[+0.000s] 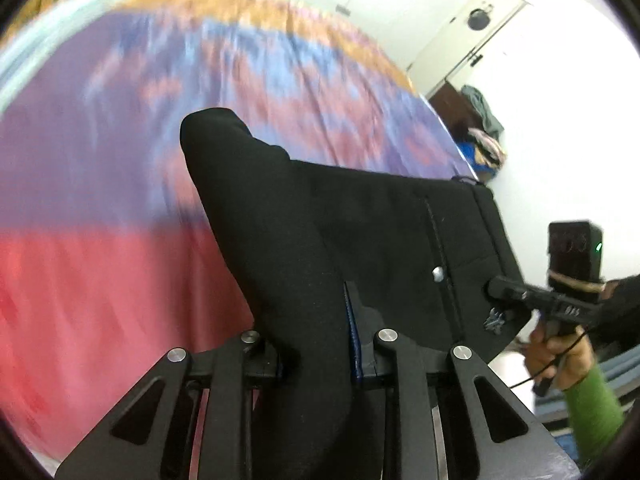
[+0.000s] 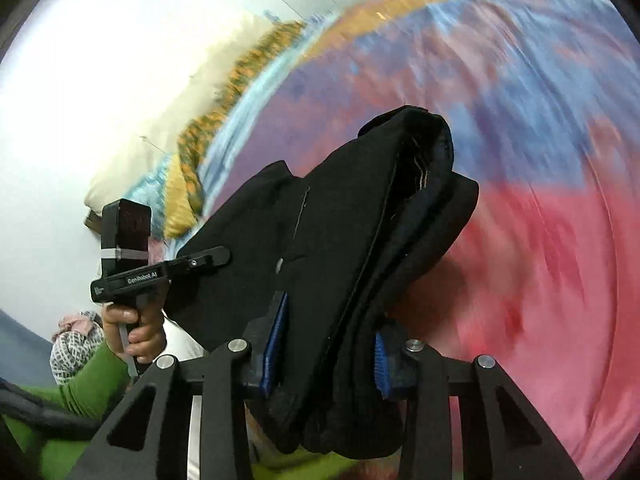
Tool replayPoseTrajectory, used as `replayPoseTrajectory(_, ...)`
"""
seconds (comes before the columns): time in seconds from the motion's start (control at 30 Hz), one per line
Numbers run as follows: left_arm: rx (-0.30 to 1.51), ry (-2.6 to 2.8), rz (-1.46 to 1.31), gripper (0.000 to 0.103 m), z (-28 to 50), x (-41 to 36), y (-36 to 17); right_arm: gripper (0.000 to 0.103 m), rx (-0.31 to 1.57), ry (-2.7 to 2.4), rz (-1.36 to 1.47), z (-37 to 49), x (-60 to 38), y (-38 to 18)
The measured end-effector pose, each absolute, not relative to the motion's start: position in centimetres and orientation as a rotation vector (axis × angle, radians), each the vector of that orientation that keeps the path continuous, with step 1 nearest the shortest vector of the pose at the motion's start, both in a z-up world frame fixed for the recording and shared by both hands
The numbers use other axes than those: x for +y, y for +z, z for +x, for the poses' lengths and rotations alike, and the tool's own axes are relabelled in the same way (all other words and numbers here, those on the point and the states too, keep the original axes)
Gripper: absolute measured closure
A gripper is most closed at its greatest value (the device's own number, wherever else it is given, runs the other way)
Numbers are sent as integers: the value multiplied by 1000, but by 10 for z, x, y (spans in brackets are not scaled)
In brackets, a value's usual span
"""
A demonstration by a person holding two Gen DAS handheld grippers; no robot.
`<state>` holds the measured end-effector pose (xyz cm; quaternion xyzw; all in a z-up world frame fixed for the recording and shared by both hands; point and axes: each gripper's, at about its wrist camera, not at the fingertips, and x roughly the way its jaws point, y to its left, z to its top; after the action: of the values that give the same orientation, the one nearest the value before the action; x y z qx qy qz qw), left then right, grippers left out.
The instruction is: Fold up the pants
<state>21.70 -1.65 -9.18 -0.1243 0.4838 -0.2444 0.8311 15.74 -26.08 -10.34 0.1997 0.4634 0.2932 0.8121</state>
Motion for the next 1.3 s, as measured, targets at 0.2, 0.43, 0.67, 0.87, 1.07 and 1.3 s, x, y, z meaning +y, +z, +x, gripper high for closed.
replayPoseTrajectory(0.2, 981, -407, -169, 55, 285, -30, -100, 66, 910, 588, 416, 239, -265, -102)
replayPoseTrajectory(0.43, 1065, -184, -83, 35, 264, -17, -172, 55, 1107, 219, 388, 257, -306, -195)
replayPoseTrajectory(0.67, 875, -114, 30, 12, 180, -9, -139, 4, 842, 141, 177, 171, -297, -121)
replayPoseTrajectory(0.87, 698, -53, 47, 3, 127, -17, -124, 0, 832, -30, 0, 94, -269, -115)
replayPoseTrajectory(1.07, 700, -124, 16, 2, 96, -21, -112, 0, 847, -84, 31, 38, -233, -125)
replayPoseTrajectory(1.3, 666, -143, 65, 1, 76, -27, -95, 0, 664, -68, 29, 0, -201, -81)
